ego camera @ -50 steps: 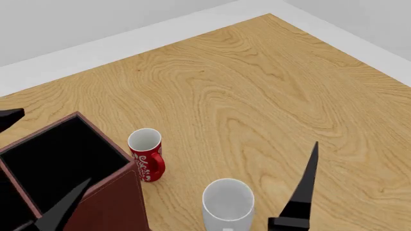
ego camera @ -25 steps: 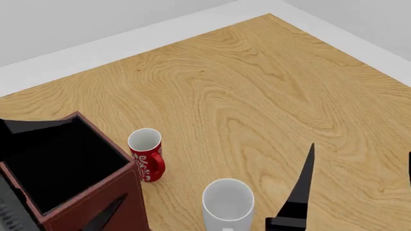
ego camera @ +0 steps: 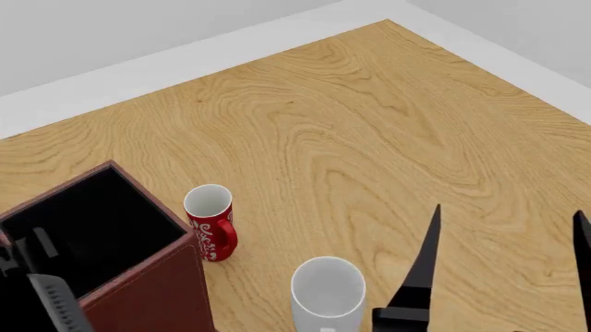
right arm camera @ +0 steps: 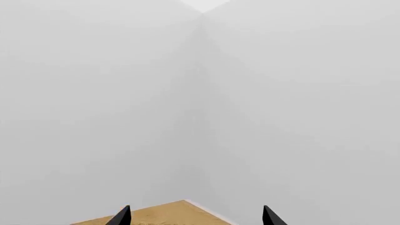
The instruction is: Pick up the book and place it in the right compartment of the caddy.
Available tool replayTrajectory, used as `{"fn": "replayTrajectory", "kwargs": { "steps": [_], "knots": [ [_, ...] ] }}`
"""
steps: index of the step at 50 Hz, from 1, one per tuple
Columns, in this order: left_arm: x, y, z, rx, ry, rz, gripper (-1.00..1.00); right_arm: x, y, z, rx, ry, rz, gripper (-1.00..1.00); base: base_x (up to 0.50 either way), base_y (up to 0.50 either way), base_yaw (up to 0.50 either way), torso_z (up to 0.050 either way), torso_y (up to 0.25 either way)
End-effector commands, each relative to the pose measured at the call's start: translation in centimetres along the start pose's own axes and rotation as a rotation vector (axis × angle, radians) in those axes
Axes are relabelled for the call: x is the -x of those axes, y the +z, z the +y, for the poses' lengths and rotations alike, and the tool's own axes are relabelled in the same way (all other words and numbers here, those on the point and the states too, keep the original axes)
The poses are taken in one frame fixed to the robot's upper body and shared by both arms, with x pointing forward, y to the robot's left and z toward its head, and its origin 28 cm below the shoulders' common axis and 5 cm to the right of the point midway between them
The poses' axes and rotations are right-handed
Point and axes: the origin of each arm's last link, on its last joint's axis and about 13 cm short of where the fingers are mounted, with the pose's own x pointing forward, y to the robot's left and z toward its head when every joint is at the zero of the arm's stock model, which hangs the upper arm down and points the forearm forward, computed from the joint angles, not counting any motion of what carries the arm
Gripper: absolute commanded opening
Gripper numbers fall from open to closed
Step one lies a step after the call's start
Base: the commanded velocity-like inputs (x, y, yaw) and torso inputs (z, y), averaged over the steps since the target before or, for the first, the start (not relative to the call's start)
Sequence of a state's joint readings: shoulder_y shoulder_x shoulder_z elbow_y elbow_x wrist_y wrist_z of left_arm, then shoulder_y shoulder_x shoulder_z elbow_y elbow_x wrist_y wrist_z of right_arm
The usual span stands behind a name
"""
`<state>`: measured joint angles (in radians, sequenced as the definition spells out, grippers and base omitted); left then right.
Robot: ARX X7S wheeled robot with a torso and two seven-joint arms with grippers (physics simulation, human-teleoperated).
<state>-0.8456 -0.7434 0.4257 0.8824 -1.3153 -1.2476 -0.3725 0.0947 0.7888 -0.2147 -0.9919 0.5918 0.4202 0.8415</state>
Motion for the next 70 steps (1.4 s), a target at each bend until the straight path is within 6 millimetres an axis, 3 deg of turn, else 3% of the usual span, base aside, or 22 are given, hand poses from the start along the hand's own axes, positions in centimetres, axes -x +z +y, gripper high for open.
{"fn": "replayTrajectory", "kwargs": {
  "steps": [1,11,34,43,70],
  "knots": [
    [-1.0,-1.7,-0.8,0.027,-0.033,0.039,1.0,-0.1,0.0,0.1,0.001,0.007,0.001,1.0,0.0,0.0,0.0,0.0,0.0],
    [-1.7,-3.9,-2.0,0.043,-0.039,0.09,1.0,-0.1,-0.2,0.2,0.008,0.007,0.007,1.0,0.0,0.0,0.0,0.0,0.0],
    [-1.6,-4.8,-2.5,0.054,-0.073,0.156,1.0,-0.1,-0.1,0.2,0.009,0.013,0.008,1.0,0.0,0.0,0.0,0.0,0.0],
    [-3.0,-5.9,-2.1,0.066,-0.03,0.156,1.0,-0.3,-0.3,0.4,0.009,0.023,0.012,1.0,0.0,0.0,0.0,0.0,0.0],
    [-4.0,-8.4,-3.4,0.082,-0.065,0.123,1.0,-0.3,-0.2,0.5,0.006,0.03,0.01,1.0,0.0,0.0,0.0,0.0,0.0]
  ]
}}
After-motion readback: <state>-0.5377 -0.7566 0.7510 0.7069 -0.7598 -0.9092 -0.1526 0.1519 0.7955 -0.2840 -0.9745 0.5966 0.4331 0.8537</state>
